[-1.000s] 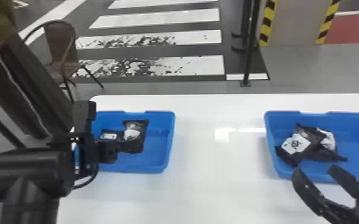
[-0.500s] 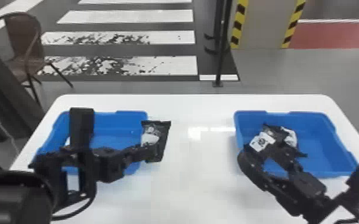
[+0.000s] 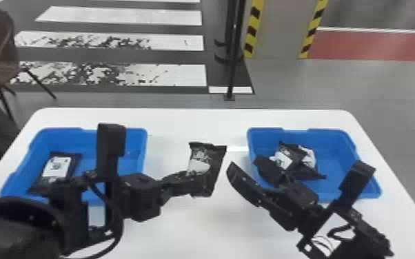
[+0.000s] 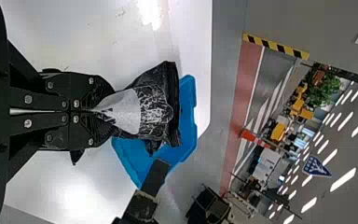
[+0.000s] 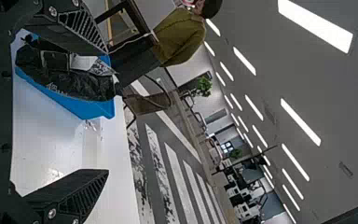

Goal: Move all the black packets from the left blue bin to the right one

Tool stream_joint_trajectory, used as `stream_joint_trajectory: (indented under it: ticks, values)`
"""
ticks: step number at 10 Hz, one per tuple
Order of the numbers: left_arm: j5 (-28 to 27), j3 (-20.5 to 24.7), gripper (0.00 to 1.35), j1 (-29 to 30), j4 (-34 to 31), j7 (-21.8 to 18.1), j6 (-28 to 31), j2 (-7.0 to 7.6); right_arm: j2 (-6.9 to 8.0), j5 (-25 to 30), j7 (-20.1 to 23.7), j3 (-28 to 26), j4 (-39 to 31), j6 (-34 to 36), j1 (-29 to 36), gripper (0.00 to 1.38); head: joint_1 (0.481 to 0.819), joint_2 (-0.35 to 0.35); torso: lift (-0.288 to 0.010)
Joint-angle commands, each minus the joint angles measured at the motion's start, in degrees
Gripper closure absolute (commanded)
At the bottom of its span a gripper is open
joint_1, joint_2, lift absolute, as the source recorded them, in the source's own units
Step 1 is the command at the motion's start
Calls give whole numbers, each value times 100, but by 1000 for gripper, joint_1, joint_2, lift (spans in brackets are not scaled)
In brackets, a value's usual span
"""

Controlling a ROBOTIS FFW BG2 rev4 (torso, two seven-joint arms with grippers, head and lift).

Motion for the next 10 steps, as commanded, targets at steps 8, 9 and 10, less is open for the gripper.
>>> stream_joint_trajectory:
  ticks: [8,9,10]
  values:
    - [262,-385,1173,-178,42,34,13,22,-44,-249,-104,266,335,-126,-316,1273,695,-88,-140]
    - [251,-350,1159,-164,42,43,-29,13,-35,-272,-95,277,335,-140,-316,1279,695,-91,-140]
    - [251,-225,949,-93,42,60,-156,-22,-35,-272,-95,255,335,-154,-316,1279,695,-91,-140]
